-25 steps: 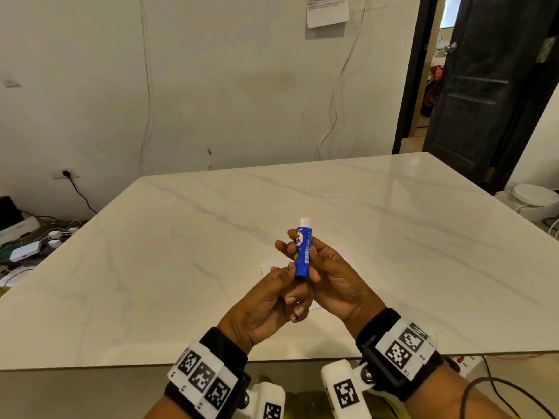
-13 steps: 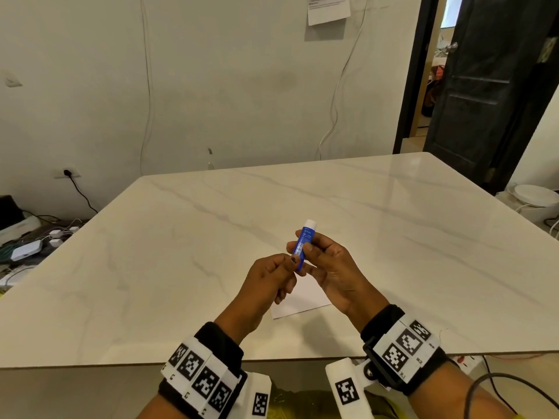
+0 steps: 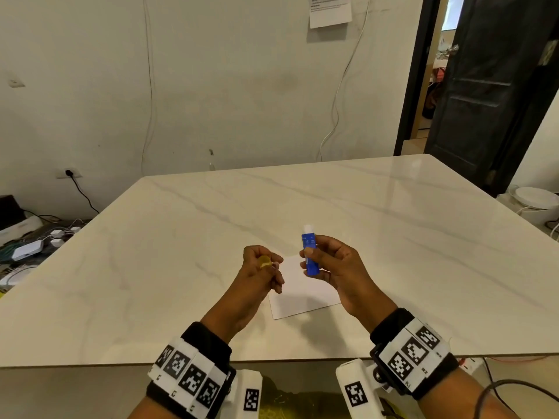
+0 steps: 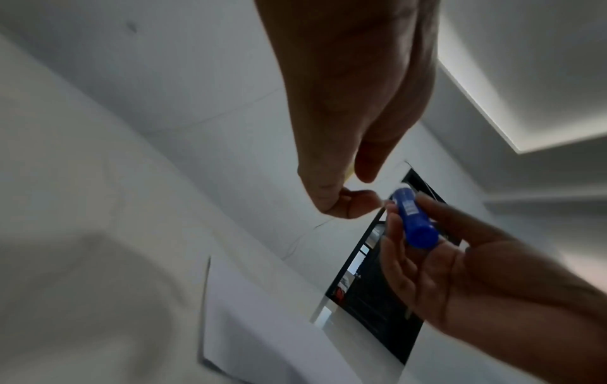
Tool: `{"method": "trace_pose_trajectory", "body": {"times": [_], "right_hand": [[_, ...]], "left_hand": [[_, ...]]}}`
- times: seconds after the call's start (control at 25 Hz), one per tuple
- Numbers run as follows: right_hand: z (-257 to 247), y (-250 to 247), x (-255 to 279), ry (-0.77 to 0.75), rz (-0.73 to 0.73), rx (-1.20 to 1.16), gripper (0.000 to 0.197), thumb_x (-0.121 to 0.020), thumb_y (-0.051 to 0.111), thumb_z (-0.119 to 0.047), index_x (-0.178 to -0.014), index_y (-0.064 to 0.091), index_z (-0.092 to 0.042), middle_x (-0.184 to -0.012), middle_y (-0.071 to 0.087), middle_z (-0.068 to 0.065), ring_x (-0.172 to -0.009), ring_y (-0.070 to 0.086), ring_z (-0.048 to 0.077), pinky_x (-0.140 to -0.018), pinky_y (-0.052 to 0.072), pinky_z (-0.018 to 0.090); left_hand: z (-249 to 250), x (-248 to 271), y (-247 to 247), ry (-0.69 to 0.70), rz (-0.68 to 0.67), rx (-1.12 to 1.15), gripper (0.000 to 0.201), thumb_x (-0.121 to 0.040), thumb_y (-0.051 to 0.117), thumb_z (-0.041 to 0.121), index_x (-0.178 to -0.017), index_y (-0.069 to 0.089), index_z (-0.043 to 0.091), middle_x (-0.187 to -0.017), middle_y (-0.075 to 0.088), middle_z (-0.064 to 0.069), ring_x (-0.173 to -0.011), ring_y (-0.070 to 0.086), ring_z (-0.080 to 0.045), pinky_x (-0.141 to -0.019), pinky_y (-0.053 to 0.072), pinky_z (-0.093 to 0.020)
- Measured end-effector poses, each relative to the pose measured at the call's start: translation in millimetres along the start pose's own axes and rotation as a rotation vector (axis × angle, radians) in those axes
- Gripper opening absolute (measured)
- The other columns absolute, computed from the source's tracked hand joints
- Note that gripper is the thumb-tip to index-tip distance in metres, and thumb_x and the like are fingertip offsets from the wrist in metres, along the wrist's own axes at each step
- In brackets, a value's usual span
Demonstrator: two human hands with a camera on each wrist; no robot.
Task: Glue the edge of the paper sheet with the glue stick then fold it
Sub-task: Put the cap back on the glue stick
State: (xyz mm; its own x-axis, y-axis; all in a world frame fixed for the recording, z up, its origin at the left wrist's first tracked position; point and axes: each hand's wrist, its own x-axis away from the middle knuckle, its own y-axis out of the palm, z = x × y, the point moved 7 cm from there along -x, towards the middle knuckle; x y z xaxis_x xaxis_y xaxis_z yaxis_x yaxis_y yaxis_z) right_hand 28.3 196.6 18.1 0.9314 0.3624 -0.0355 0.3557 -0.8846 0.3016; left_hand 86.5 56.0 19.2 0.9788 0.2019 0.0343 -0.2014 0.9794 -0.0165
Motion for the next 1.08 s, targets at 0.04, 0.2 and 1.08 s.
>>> {"method": "trace_pose_trajectory", "body": {"times": [0.04, 0.2, 1.08], "right_hand": [[0, 1, 2, 0.005, -0.025, 0.056, 0.025, -0.080, 0.065, -0.012, -0.102, 0.060, -0.023, -0.088, 0.070, 0.005, -0.071, 0.068, 0.018, -0.069, 0.057, 0.026], [-7, 3, 8, -0.034, -0.081, 0.245, 0.022, -0.078, 0.068, -0.009, -0.094, 0.063, -0.024, -0.082, 0.069, 0.004, -0.064, 0.062, 0.013, -0.060, 0.052, 0.022], [-17, 6, 10, 0.020, -0.361, 0.361, 0.012, -0.093, 0.046, -0.015, -0.092, 0.058, -0.013, -0.069, 0.058, 0.000, -0.060, 0.043, 0.009, -0.062, 0.035, 0.022]], "left_hand": [[2, 0, -2, 0.034, 0.007, -0.055, 0.007, -0.097, 0.036, 0.010, -0.094, 0.036, 0.017, -0.096, 0.057, -0.010, -0.053, 0.053, -0.012, -0.051, 0.048, -0.020], [17, 1, -9, 0.124, 0.036, -0.197, 0.016, -0.089, 0.055, 0.019, -0.090, 0.043, 0.009, -0.077, 0.065, -0.011, -0.042, 0.047, -0.014, -0.040, 0.040, -0.023], [56, -5, 24, 0.316, -0.127, -0.545, 0.007, -0.085, 0.062, 0.017, -0.081, 0.060, 0.011, -0.060, 0.060, -0.005, -0.046, 0.057, -0.007, -0.045, 0.050, -0.020]]}}
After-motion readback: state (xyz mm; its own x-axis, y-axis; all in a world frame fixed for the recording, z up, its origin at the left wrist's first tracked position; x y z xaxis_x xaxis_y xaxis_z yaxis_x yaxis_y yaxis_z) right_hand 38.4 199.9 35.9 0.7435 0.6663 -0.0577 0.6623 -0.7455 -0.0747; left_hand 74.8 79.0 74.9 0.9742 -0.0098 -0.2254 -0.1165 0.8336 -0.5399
